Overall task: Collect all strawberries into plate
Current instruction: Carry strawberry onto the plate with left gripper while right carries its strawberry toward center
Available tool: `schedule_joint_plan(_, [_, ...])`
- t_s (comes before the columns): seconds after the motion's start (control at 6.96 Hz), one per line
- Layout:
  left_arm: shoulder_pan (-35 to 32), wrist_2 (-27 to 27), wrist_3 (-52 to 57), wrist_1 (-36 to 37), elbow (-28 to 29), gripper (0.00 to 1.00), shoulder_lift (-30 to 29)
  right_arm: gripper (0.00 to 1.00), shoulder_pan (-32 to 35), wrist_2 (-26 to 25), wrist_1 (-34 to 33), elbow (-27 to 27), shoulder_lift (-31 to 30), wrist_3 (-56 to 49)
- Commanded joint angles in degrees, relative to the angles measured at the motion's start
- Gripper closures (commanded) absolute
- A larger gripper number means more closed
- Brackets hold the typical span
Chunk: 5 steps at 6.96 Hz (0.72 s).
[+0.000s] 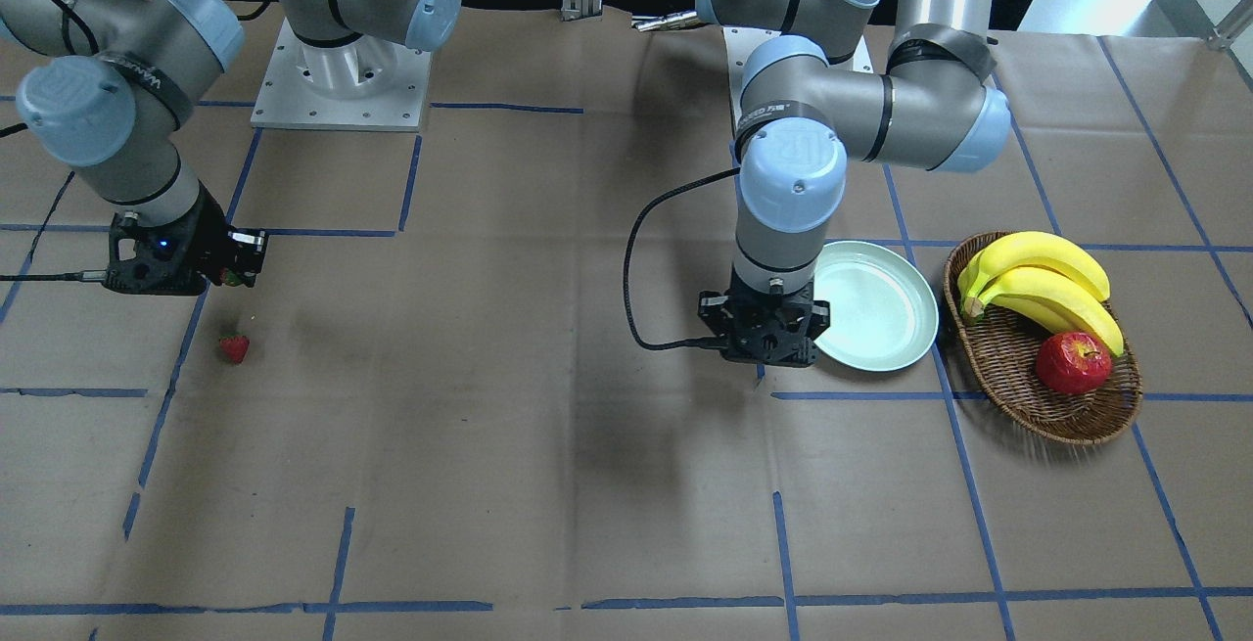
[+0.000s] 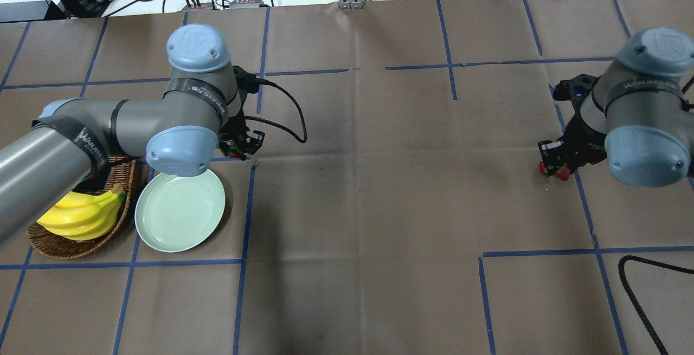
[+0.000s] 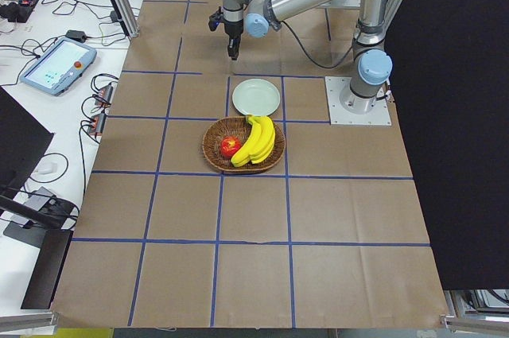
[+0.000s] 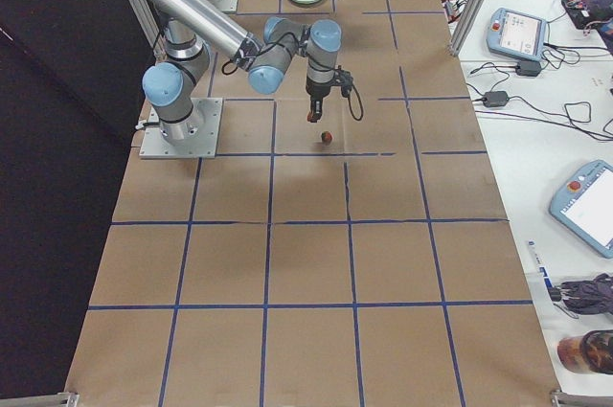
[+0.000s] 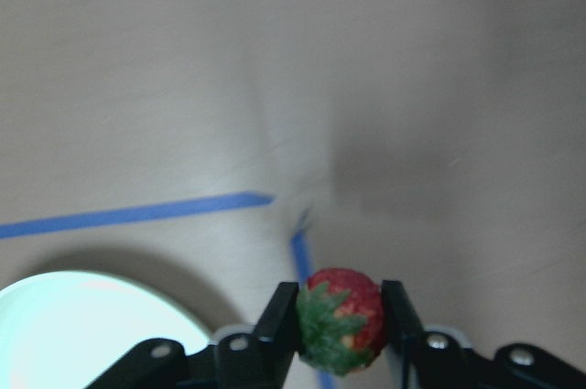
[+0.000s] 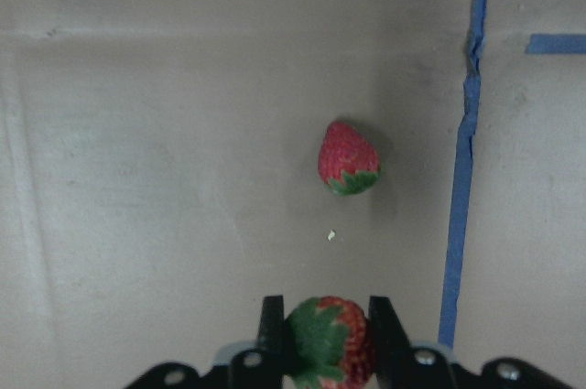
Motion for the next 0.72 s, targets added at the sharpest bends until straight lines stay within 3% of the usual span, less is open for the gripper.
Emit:
schedule_joint_plan(0.0, [7.0,0.8,7.9,0.3,-5.8,1.0,3.5,0.82,10.8,0.2,2.3,-10.2,7.9,11.5])
schedule_joint_plan(0.57, [17.3,0.8,18.9,8.0,-12.4,0.96,3.2,0.82,33.0,6.3,1.8,-22.1,20.8,37.0])
